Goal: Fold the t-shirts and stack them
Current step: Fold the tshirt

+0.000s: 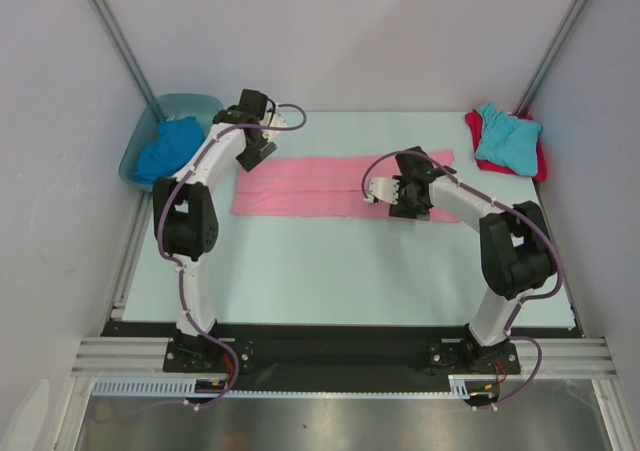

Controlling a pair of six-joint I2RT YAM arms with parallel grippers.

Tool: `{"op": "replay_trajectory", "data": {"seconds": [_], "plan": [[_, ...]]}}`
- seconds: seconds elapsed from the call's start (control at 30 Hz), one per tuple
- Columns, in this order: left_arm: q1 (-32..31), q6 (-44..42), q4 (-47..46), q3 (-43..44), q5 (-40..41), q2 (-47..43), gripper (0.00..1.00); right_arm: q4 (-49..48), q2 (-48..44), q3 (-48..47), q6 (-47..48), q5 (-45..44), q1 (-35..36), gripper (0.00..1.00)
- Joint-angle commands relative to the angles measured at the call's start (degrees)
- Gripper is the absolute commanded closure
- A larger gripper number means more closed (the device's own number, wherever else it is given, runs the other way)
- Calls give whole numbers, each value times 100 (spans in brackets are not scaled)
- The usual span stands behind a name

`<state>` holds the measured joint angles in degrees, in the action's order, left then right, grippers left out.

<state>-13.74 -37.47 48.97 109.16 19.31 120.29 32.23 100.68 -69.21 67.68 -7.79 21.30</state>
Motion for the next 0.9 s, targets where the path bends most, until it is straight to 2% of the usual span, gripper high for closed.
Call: {"op": "replay_trajectory", "data": {"seconds": [0.0, 0.1, 0.47, 0.53, 0.57, 0.6, 0.77, 0.8, 0.83, 0.87], "plan": [[-68, 21, -63, 44, 82, -410, 25, -383, 135, 30, -18, -73, 94, 42], [-68, 3, -72, 35, 108, -401, 25, -585, 223, 57, -44, -152, 129, 48], [-68, 3, -98, 26, 134, -410, 25, -806, 338, 127, -53, -258, 120, 50], [-68, -14, -107, 35, 143, -419, 25, -859, 364, 153, -36, -293, 120, 53], [-68, -6, -107, 43, 152, -419, 25, -885, 373, 153, -36, -293, 120, 57], [-68, -6, -107, 44, 152, -419, 25, -928, 399, 145, -44, -310, 111, 65], [-68, -6, -107, 43, 178, -427, 25, -1016, 461, 110, -132, -337, 102, 81], [-68, -6, -107, 35, 178, -427, 25, -1060, 470, 92, -141, -346, 111, 95], [-68, -6, -107, 35, 178, -419, 25, -1095, 470, 83, -176, -372, 103, 100], [-68, -6, -107, 26, 187, -419, 25, -1131, 461, 57, -185, -381, 111, 100]]}}
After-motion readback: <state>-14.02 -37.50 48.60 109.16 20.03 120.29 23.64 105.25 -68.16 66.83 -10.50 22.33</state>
